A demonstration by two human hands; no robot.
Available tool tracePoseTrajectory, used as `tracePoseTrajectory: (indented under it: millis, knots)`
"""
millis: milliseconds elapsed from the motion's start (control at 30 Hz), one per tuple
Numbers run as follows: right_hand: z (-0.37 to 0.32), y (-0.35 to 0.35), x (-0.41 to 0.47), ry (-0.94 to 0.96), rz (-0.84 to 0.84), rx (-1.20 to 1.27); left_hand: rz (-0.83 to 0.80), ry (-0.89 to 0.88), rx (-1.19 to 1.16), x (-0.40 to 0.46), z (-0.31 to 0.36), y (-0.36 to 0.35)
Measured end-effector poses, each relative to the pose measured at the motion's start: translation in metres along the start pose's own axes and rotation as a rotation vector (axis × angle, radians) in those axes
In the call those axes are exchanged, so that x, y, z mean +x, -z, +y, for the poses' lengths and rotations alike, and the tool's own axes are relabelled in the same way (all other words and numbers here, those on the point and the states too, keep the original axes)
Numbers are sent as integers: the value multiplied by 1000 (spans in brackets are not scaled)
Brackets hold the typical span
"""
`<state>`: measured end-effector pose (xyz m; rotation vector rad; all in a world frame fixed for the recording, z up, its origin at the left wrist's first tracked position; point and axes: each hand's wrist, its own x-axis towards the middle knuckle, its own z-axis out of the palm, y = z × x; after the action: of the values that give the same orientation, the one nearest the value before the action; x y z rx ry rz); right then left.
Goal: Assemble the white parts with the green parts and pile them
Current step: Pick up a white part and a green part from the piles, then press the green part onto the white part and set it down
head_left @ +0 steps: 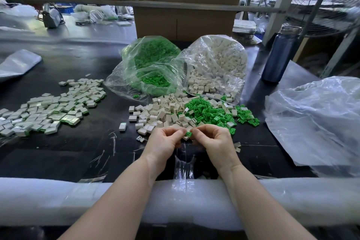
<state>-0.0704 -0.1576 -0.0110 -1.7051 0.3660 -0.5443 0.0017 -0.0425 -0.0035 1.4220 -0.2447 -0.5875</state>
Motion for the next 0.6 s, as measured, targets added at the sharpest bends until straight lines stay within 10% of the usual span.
tracePoseTrajectory:
  millis: [600]
  knots:
    - [2, -1, 1, -3, 18, -78, 4, -55, -152, 4, -13, 7]
